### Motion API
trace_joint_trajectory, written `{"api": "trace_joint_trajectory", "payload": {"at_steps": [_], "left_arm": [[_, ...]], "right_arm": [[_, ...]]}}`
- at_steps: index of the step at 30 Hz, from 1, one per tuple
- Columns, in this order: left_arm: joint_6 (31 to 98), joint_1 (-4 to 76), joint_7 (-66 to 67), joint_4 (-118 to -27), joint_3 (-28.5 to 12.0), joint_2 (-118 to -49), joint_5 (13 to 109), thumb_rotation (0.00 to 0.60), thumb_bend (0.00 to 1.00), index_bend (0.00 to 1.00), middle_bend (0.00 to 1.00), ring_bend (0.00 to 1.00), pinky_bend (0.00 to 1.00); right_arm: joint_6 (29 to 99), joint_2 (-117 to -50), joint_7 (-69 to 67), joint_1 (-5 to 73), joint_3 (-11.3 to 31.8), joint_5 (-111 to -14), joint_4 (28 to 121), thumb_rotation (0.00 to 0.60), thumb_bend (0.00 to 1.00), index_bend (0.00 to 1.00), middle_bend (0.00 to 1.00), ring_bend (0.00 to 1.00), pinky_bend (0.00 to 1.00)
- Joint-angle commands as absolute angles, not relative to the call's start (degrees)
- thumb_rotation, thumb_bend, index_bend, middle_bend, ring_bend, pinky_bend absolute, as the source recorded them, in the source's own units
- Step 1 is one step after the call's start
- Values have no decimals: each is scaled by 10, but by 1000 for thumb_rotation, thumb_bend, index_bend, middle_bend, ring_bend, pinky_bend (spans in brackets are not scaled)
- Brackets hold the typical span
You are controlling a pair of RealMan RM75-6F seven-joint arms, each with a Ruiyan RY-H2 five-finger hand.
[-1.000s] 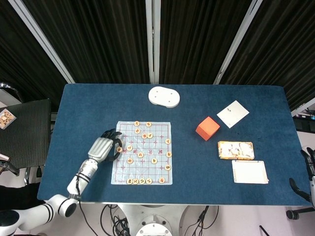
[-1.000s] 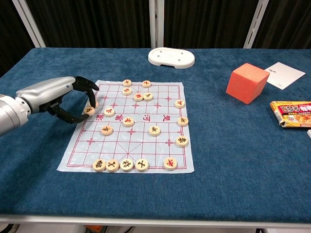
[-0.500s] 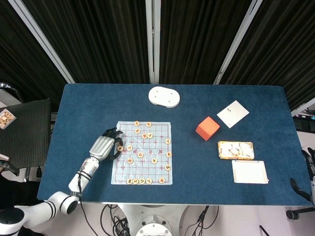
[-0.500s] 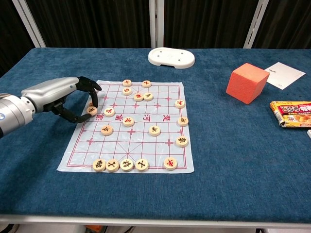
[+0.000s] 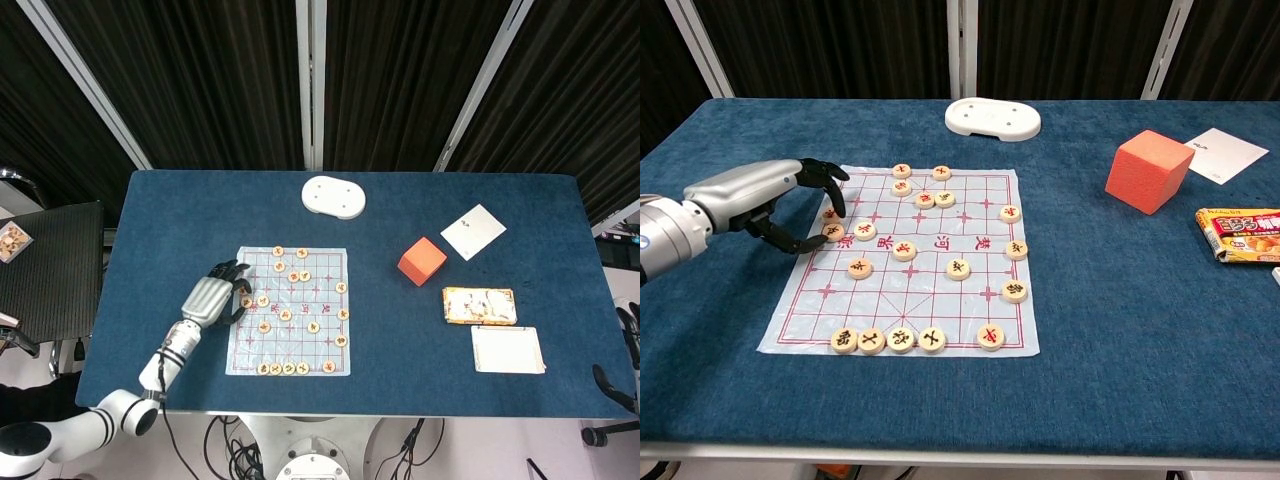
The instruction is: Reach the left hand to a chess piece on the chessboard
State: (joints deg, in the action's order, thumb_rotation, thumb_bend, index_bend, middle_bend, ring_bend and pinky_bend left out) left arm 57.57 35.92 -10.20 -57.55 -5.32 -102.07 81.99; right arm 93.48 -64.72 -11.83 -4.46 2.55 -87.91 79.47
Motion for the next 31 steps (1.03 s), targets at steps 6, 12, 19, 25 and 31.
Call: {"api": "trace_joint_trajectory", "payload": {"at_steps": [6,12,19,25,31], "left_arm": [[654,339,-59,-652,-64,-975,836,600,322,184,77,0,93],[738,266,63,-802,-55,-882,807,600,319,129,77,0,69],[860,139,166,-907,9,-798,781,600,295,104,75,0,45],[948,49,146,-909,52,-773,797,600,281,95,70,0,44],[982,16,133,-893,67,-767,840,600,275,95,70,0,44]], "right_arm": [[937,-650,-123,-46,27,-879,791,600,223,0,0,0,0],[944,-656,-135,-48,28,-881,781,600,223,0,0,0,0],[962,-668,-144,-55,30,-885,766,600,221,0,0,0,0],[950,-681,-132,-50,24,-891,759,600,220,0,0,0,0],[944,-688,-108,-44,16,-905,766,600,219,0,0,0,0]]}}
